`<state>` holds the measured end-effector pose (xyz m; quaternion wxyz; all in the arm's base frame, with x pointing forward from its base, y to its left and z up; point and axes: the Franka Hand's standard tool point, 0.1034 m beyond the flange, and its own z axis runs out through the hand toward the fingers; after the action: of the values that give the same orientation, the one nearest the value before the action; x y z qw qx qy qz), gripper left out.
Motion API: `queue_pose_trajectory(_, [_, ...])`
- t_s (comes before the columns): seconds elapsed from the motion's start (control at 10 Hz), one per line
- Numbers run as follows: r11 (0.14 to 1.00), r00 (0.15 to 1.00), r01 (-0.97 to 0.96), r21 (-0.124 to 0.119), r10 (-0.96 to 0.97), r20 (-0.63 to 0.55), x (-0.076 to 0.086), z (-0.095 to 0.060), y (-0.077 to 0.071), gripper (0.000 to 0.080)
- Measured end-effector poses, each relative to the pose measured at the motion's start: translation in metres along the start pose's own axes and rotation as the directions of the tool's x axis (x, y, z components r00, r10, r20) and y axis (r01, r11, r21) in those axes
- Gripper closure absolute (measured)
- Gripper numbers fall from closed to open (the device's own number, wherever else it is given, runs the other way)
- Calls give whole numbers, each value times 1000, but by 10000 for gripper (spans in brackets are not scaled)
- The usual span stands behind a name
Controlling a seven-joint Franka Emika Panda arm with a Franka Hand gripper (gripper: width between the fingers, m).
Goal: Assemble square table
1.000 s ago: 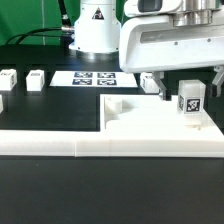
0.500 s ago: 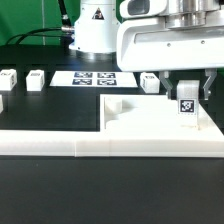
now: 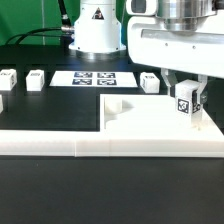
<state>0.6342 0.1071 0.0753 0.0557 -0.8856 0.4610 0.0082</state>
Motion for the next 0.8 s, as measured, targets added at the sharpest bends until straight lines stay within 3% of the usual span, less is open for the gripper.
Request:
queue_pose_trajectory(0.2, [994, 994, -110, -2, 110, 3, 0, 0, 1, 508])
queue_pose_trajectory(0.4, [928, 928, -372, -4, 372, -3, -11, 2, -1, 508])
queue_pose_trajectory(0.6, [822, 822, -569, 18, 569, -20, -16, 2, -4, 508])
queue_pose_trajectory(0.7, [734, 733, -678, 42, 679, -27, -16, 2, -5, 508])
queue_pose_trajectory(0.8, [715, 714, -697, 52, 699, -35, -17, 2, -5, 508])
